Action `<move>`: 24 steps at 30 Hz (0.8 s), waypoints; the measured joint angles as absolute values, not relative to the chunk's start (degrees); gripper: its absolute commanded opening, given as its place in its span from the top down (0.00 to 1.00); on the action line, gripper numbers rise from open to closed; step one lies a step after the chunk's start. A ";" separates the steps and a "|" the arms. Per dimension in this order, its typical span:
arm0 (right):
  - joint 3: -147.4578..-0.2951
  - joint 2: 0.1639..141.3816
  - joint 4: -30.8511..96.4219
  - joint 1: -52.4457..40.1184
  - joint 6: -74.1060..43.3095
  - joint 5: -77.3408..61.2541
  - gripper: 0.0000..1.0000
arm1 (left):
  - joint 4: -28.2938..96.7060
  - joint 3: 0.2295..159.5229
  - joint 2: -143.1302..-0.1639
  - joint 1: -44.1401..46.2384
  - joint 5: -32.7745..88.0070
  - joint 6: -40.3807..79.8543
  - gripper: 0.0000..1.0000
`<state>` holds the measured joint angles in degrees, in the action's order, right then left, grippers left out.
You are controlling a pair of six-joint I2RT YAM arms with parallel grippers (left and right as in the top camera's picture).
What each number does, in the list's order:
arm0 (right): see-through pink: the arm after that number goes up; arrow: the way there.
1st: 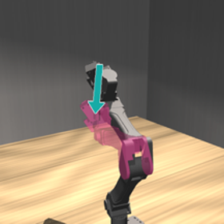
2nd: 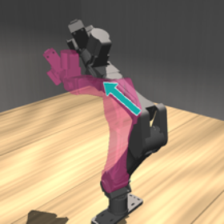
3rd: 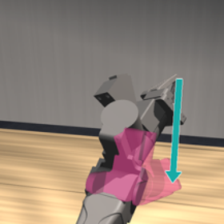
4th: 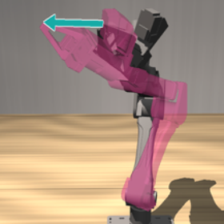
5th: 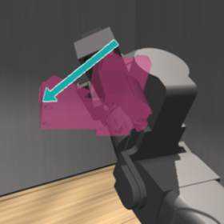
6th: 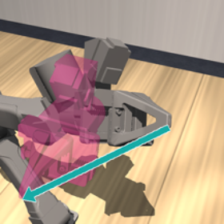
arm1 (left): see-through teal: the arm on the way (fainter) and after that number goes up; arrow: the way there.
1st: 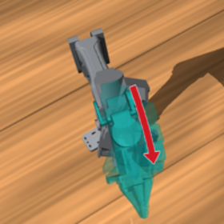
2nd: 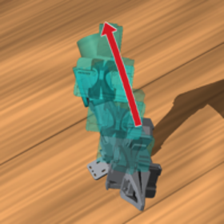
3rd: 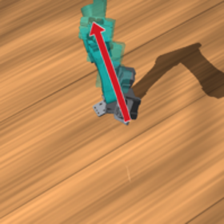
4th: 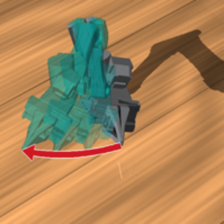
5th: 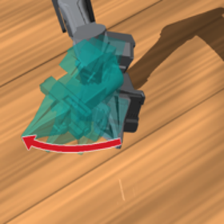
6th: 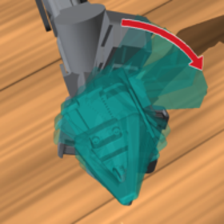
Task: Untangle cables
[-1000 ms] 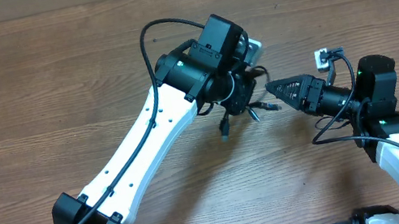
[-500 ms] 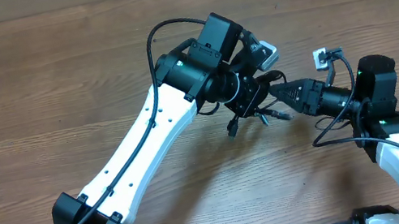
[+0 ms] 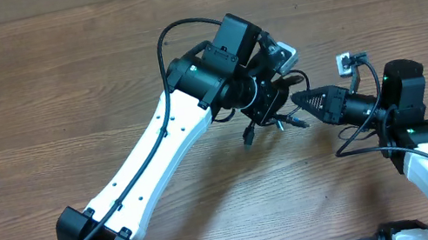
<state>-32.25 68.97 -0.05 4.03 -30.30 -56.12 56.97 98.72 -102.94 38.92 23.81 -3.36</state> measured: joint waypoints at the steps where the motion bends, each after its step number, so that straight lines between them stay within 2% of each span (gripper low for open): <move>1: -32.25 68.97 0.93 4.03 -30.63 -56.01 0.96 | 56.84 98.72 -102.94 38.92 21.02 -1.39 0.95; 6: -32.29 68.95 8.69 3.90 -36.71 -52.99 0.96 | 56.77 98.72 -102.96 39.16 7.66 11.22 0.96; 11: -32.32 68.95 11.97 3.66 -41.19 -50.00 0.96 | 56.75 98.72 -103.11 39.79 1.06 20.49 0.96; 22: -32.32 68.97 13.39 3.73 -43.03 -46.65 0.96 | 56.53 98.72 -103.15 38.96 -5.13 24.49 0.96; 24: -32.32 68.97 12.93 3.73 -43.07 -46.46 0.89 | 56.49 98.72 -103.15 38.98 -5.15 24.47 0.96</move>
<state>-32.32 68.97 12.93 3.73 -43.07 -46.46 56.49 98.72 -103.15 38.98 -5.15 24.47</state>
